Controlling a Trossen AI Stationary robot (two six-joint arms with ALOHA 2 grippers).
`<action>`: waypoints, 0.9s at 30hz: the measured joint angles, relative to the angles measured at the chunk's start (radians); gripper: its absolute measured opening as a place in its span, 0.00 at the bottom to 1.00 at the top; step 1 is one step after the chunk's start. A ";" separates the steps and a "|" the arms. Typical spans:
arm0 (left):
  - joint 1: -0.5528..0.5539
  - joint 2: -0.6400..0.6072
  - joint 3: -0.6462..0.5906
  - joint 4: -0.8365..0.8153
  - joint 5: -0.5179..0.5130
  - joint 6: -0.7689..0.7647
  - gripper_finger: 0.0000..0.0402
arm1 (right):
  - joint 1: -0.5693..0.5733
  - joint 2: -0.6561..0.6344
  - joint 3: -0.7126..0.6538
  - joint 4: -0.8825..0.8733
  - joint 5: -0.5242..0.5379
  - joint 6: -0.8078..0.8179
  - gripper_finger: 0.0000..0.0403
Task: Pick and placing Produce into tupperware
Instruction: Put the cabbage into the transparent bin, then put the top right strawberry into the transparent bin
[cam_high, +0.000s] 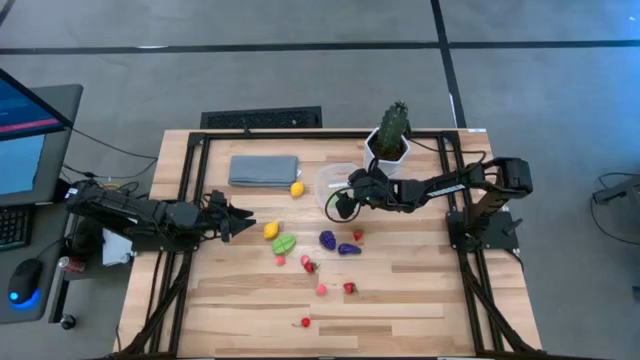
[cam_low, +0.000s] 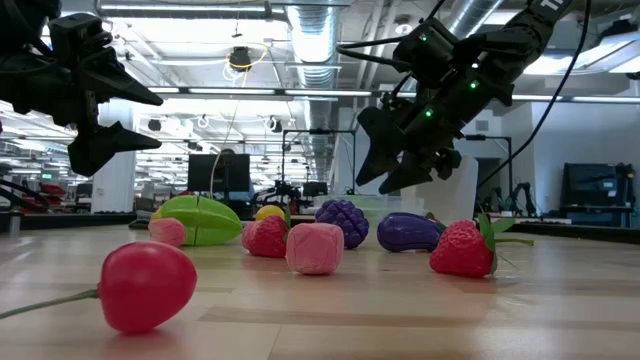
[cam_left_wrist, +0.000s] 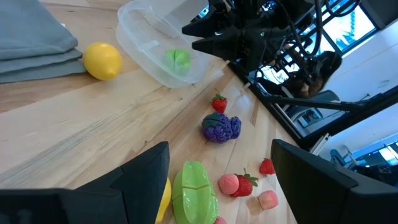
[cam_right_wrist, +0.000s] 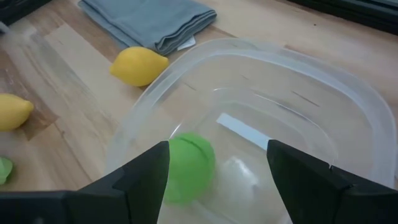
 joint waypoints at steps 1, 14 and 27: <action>0.000 0.000 0.000 0.000 0.000 0.000 0.68 | 0.004 0.000 0.000 0.003 0.000 0.000 0.73; 0.000 0.000 0.000 0.000 0.000 -0.006 0.68 | 0.165 -0.184 0.000 -0.133 -0.002 -0.149 0.73; 0.000 0.000 0.000 -0.001 0.000 0.004 0.68 | 0.364 -0.238 -0.002 -0.467 0.109 0.077 0.72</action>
